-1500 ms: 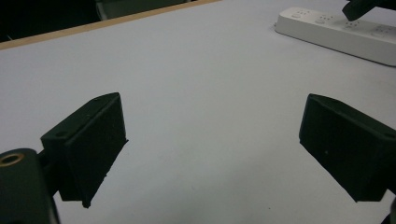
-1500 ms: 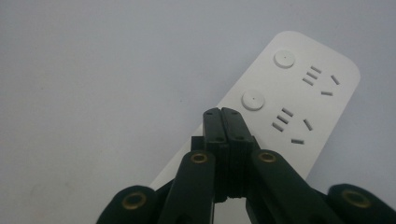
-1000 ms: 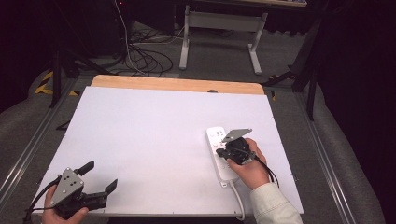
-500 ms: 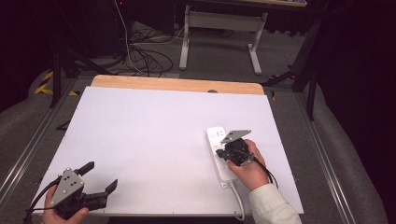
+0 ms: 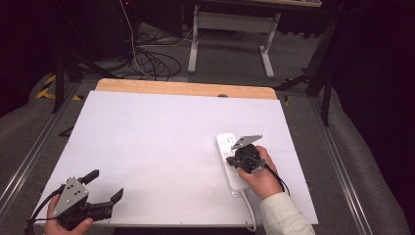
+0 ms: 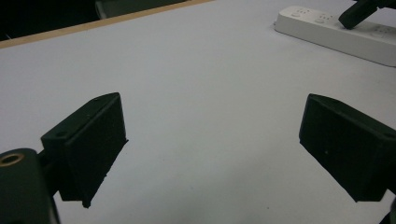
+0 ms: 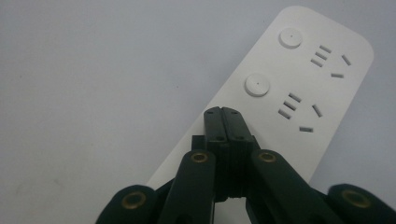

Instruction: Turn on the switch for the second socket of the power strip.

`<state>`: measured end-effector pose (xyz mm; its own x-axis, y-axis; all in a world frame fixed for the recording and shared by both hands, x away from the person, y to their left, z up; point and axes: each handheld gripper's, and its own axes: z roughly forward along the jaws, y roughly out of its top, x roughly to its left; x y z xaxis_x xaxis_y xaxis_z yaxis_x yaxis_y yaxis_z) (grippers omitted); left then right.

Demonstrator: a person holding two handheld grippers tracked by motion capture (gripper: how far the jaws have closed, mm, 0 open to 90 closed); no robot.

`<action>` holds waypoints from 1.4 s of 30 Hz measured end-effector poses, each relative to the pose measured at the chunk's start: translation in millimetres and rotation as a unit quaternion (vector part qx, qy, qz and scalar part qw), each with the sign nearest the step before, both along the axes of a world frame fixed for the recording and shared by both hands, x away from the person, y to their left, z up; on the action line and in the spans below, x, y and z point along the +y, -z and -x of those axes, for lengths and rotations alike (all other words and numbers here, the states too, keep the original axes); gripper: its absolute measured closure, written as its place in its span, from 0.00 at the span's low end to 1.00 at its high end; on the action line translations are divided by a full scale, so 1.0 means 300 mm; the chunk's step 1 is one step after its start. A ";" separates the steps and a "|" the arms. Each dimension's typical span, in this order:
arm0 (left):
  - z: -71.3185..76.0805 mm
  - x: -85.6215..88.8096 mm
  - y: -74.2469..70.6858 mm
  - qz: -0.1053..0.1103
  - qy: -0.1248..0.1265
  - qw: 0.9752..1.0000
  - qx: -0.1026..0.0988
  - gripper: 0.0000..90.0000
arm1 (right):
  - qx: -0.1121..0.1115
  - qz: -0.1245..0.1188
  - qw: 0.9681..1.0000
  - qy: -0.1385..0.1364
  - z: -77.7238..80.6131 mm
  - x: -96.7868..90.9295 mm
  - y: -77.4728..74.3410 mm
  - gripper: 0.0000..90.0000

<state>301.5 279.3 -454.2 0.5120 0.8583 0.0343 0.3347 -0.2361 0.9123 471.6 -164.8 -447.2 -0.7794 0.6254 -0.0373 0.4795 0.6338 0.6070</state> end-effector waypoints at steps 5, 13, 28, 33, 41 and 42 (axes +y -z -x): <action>0.000 0.001 0.000 -0.001 0.000 1.000 0.000 0.09 | -0.004 0.003 1.000 0.001 0.003 0.003 0.001 1.00; 0.001 0.001 -0.001 -0.001 0.000 1.000 0.000 0.09 | -0.002 -0.001 1.000 0.007 0.004 0.001 0.006 1.00; -0.003 0.003 0.000 -0.003 -0.003 1.000 -0.001 0.09 | -0.060 -0.064 0.996 0.008 0.047 -0.026 -0.049 1.00; -0.003 0.003 0.000 -0.002 -0.003 1.000 -0.001 0.09 | -0.072 -0.075 0.995 0.003 0.065 -0.036 -0.082 1.00; -0.004 0.002 0.001 0.000 -0.002 1.000 0.002 0.09 | -0.088 -0.086 0.992 -0.005 0.090 -0.031 -0.141 1.00; -0.004 0.003 0.000 0.000 -0.002 1.000 0.002 0.09 | -0.089 -0.088 0.992 -0.006 0.091 -0.029 -0.146 1.00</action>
